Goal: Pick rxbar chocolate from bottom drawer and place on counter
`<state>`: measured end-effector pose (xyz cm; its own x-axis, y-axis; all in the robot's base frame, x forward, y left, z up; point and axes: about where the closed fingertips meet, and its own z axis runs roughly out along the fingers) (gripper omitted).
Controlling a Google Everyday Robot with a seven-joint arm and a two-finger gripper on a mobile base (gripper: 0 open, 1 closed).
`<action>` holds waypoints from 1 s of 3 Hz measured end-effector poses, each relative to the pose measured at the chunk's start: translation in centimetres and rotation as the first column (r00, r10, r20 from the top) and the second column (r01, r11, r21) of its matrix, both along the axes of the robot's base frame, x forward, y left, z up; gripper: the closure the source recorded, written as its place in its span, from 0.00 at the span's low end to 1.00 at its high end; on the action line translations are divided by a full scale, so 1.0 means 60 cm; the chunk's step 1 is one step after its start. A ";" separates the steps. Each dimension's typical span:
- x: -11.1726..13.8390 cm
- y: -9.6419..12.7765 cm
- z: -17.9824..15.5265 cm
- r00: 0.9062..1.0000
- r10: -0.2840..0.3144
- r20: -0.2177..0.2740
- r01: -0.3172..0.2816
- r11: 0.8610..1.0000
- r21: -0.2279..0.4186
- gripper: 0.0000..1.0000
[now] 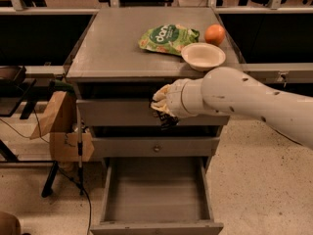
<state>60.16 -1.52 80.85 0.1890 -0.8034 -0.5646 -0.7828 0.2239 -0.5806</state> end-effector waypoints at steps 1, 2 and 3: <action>0.023 0.012 0.013 1.000 0.008 0.023 -0.009 1.000 0.011 1.00; 0.102 0.058 0.062 0.994 0.026 0.106 -0.032 0.998 0.056 1.00; 0.178 0.107 0.145 0.975 0.025 0.219 -0.051 0.992 0.113 1.00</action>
Offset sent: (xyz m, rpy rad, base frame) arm 0.1434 0.0778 0.1026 0.1527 -0.2608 0.0470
